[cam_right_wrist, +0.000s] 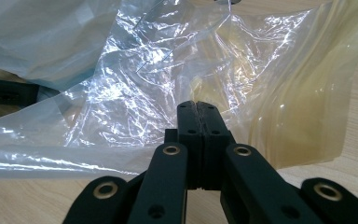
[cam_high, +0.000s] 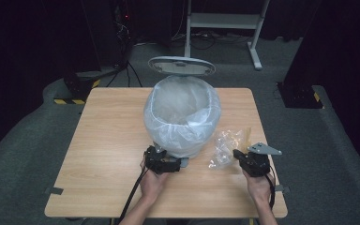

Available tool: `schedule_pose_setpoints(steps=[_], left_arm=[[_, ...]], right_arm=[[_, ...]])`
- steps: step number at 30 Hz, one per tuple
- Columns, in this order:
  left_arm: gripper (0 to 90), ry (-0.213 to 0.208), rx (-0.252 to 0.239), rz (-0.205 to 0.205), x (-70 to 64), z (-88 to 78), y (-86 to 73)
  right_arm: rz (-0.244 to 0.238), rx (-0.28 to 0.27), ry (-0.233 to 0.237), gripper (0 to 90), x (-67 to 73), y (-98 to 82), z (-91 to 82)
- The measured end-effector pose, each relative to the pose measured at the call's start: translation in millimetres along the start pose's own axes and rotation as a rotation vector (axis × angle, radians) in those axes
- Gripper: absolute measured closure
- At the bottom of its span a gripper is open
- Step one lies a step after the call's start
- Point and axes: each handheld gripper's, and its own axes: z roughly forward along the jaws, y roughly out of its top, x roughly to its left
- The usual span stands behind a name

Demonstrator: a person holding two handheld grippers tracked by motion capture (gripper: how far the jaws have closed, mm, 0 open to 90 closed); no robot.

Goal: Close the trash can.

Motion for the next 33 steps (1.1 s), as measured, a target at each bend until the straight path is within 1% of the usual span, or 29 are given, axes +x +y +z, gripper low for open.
schedule_pose_setpoints(steps=[2, 3, 4, 5, 6, 8, 15, 16, 17, 23, 30, 31, 33], left_arm=[[1.8, 0.000, 0.001, 0.001, 0.1, -0.1, 0.0], [1.8, 0.001, -0.011, -0.014, -1.1, 0.8, 0.0], [1.8, 0.000, 0.000, 0.000, 0.0, 0.0, 0.0], [1.8, 0.000, 0.000, 0.000, 0.0, 0.0, 0.0], [1.8, 0.001, -0.008, -0.010, -0.8, 0.5, 0.0], [1.8, 0.001, -0.010, -0.013, -1.0, 0.7, 0.0], [1.8, 0.001, -0.010, -0.014, -1.0, 0.8, 0.0], [1.8, 0.001, -0.010, -0.015, -1.0, 0.8, 0.0], [1.8, 0.001, -0.011, -0.016, -1.1, 0.8, 0.0], [1.8, 0.003, -0.010, -0.016, -1.2, 0.9, 0.0], [1.8, 0.005, -0.012, -0.019, -1.6, 1.1, 0.1], [1.9, 0.005, -0.003, -0.008, -0.8, 0.5, 0.2], [1.9, 0.005, -0.004, -0.010, -1.0, 0.6, 0.2]], right_arm=[[-0.001, 0.002, 0.002, 89.5, 1.0, 2.1, -2.5], [-0.004, -0.001, 0.004, 89.4, 1.2, 3.3, -3.6], [-0.005, 0.000, 0.006, 89.5, 1.6, 4.5, -5.1], [-0.009, -0.002, 0.006, 89.5, 1.8, 5.9, -6.6], [-0.011, -0.003, 0.008, 89.5, 2.2, 7.3, -8.1], [-0.013, -0.004, 0.009, 89.4, 3.0, 10.2, -11.1], [-0.032, -0.015, 0.018, 89.5, 5.2, 19.0, -21.3], [-0.026, -0.018, 0.023, 89.5, 5.6, 20.2, -23.0], [-0.033, -0.020, 0.021, 89.5, 5.3, 21.5, -24.9], [-0.036, -0.030, 0.023, 89.4, 2.9, 28.4, -35.8], [-0.028, -0.049, 0.029, 89.5, -0.8, 34.2, -46.3], [-0.026, -0.052, 0.029, 89.5, -0.9, 35.1, -47.6], [-0.031, -0.058, 0.029, 89.5, -0.9, 37.1, -50.0]])
